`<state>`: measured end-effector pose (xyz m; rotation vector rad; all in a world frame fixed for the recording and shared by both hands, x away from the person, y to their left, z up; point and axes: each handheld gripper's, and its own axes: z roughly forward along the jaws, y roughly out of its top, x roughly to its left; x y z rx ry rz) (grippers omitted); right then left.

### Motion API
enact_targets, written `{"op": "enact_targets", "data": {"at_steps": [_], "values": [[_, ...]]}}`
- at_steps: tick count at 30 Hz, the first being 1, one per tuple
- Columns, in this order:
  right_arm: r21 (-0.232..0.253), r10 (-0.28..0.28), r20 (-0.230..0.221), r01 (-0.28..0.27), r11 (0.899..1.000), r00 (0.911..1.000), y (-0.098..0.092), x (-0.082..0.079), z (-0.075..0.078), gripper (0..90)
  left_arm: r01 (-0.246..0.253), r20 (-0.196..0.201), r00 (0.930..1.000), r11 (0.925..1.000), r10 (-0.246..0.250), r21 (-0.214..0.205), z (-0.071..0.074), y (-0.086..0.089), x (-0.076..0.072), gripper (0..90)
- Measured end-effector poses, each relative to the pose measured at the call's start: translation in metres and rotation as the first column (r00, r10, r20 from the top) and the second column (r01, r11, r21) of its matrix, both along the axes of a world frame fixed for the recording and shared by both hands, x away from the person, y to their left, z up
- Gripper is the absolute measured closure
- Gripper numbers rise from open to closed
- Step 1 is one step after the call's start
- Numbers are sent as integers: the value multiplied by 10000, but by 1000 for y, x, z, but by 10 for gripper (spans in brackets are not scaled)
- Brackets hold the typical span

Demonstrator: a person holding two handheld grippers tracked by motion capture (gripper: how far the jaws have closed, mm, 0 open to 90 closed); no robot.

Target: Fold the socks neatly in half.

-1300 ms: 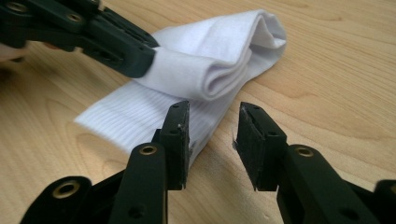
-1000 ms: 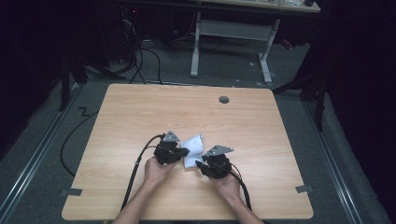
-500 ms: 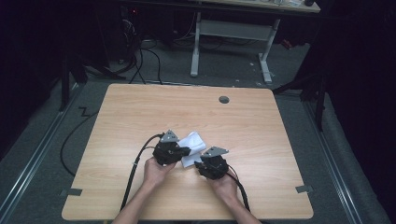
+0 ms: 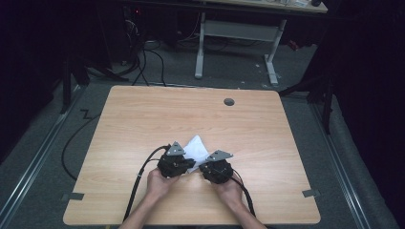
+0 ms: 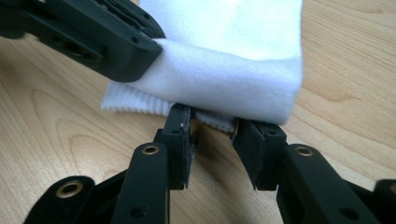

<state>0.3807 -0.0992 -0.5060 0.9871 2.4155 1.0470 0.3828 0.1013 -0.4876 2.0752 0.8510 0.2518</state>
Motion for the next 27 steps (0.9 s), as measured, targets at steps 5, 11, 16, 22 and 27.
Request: {"op": "enact_targets", "data": {"at_steps": [5,11,16,22,27], "values": [[-48,9,-14,-9,10000,10000,2,-1,0,652,-160,44,9999,9999,160,39,-2,3,7,835],[4,303,-209,-303,9995,9993,2,-5,2,671,-217,118,9997,9998,217,-46,1,11,6,821],[502,440,-125,-433,9978,9990,-10,-10,12,745,-146,362,9992,9999,147,-30,8,14,0,815],[1044,374,490,-423,9936,9981,-21,-8,36,797,-321,591,9977,9994,326,-87,14,19,-3,825],[1130,282,761,-367,9929,9967,-17,0,50,801,-97,566,9984,9984,65,555,10,15,-12,819]]}}
